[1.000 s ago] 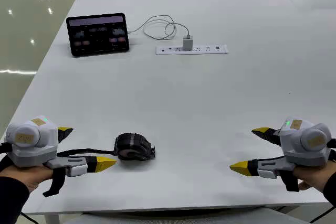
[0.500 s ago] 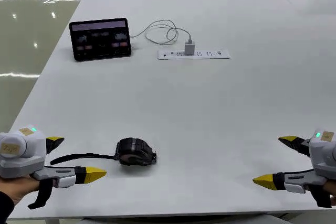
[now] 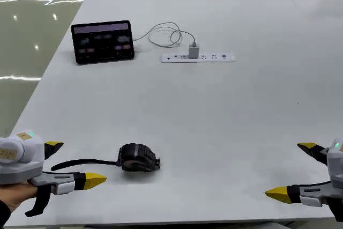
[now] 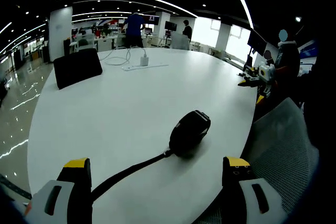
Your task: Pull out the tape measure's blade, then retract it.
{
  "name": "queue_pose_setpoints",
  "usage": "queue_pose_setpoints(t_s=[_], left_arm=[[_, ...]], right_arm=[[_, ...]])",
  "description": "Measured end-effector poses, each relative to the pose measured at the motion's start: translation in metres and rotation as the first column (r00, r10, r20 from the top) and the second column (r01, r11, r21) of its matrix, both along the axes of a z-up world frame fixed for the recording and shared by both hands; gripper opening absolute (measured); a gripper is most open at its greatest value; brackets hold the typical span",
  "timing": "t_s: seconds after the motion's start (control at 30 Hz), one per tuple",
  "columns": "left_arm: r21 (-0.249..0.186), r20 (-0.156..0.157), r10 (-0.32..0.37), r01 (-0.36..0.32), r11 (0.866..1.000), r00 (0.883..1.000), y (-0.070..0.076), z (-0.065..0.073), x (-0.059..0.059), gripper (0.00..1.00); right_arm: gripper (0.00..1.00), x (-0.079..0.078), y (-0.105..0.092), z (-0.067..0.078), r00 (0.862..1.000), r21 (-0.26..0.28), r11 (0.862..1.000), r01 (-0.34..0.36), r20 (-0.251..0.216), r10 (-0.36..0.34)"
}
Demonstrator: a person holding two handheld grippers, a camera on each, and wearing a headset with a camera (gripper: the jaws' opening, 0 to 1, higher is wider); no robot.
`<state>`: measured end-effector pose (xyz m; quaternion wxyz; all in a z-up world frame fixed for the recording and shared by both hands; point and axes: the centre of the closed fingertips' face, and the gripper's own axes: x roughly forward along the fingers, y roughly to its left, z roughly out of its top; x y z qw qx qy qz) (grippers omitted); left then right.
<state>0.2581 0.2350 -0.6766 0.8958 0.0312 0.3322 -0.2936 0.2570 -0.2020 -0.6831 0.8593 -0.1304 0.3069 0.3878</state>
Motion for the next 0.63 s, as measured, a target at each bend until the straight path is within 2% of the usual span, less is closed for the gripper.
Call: queue_pose_setpoints(t_s=[0.03,0.1,0.13,0.2,0.63], left_arm=[[0.008,0.002,0.008,-0.008,1.0,1.0,0.0019,-0.0005,0.0007,1.0],[-0.007,-0.016,0.007,-0.007,1.0,1.0,0.0004,-0.002,-0.0016,1.0],[-0.002,-0.007,0.008,-0.008,1.0,1.0,0.0013,-0.0015,-0.0006,1.0],[-0.01,-0.019,0.003,-0.003,1.0,1.0,-0.0001,-0.0021,-0.0026,1.0],[-0.001,-0.017,0.007,-0.007,1.0,1.0,0.0029,-0.0019,-0.0022,1.0]], right_arm=[[1.0,0.0002,-0.0005,-0.0011,1.0,-0.001,1.0,-0.001,0.0,0.001],[1.0,-0.0004,-0.001,-0.0022,1.0,-0.004,1.0,-0.005,-0.004,0.005],[1.0,-0.0006,-0.0013,-0.0027,1.0,-0.007,1.0,-0.007,-0.005,0.007],[1.0,-0.0005,-0.002,-0.0036,1.0,-0.009,1.0,-0.008,-0.006,0.008],[1.0,-0.0025,-0.0039,-0.01,1.0,-0.024,1.0,-0.014,-0.016,0.014]])
